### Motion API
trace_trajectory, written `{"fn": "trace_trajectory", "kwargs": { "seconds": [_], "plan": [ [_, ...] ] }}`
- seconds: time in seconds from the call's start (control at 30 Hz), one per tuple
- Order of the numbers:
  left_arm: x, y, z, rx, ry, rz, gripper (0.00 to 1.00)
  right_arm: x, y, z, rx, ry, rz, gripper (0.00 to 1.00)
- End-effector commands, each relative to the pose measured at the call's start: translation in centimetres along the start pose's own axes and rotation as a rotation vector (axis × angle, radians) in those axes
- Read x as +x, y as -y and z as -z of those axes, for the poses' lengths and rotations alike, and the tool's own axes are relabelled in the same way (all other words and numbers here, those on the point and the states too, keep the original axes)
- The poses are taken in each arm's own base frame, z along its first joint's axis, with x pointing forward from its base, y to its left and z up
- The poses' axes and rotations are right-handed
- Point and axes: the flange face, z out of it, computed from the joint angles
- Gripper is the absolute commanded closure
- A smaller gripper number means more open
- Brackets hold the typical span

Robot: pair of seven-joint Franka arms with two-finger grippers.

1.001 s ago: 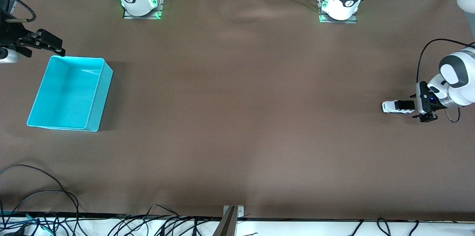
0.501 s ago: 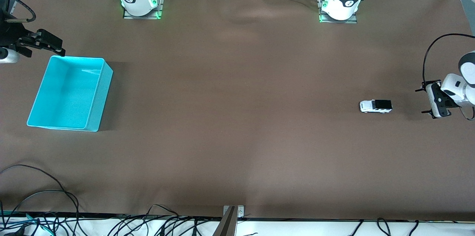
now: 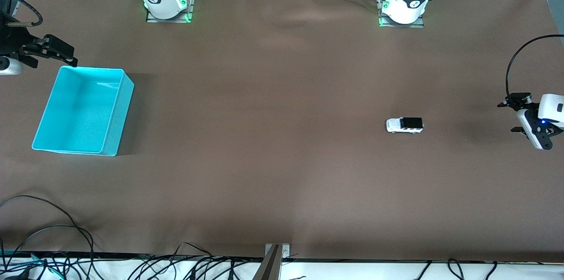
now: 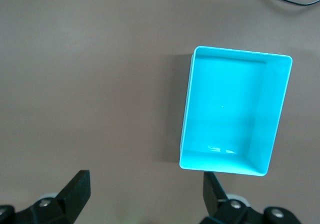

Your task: Wind and store white jeep toy

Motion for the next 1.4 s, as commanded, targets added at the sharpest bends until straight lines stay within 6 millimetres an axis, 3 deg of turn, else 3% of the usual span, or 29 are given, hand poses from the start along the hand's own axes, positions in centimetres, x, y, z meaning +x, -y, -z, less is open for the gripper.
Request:
{"fn": "trace_trajectory", "kwargs": {
  "seconds": [0.0, 0.33, 0.77, 1.0, 1.1, 1.23, 1.37],
  "plan": [
    [2.1, -1.7, 2.7, -0.054, 0.019, 0.148, 0.0, 0.2, -0.2, 0.7, -0.013, -0.011, -0.001, 0.0],
    [7.1, -5.8, 6.8, -0.078, 0.043, 0.349, 0.0, 0.2, -0.2, 0.7, -0.015, -0.011, -0.001, 0.0],
    [13.4, -13.6, 11.1, -0.045, 0.086, 0.515, 0.0, 0.2, -0.2, 0.7, -0.015, -0.011, -0.001, 0.0],
    [14.9, -15.4, 12.0, 0.015, 0.117, 0.539, 0.0, 0.2, -0.2, 0.7, -0.015, -0.011, -0.001, 0.0],
    [15.1, -17.5, 14.0, 0.065, 0.094, 0.532, 0.0, 0.2, -0.2, 0.7, -0.015, -0.011, -0.001, 0.0],
    [16.3, -20.0, 15.2, 0.128, 0.097, 0.536, 0.0, 0.2, -0.2, 0.7, -0.015, -0.011, -0.001, 0.0],
    [16.6, -20.9, 16.0, 0.167, 0.088, 0.552, 0.0, 0.2, -0.2, 0.7, -0.015, -0.011, -0.001, 0.0]
  ]
}}
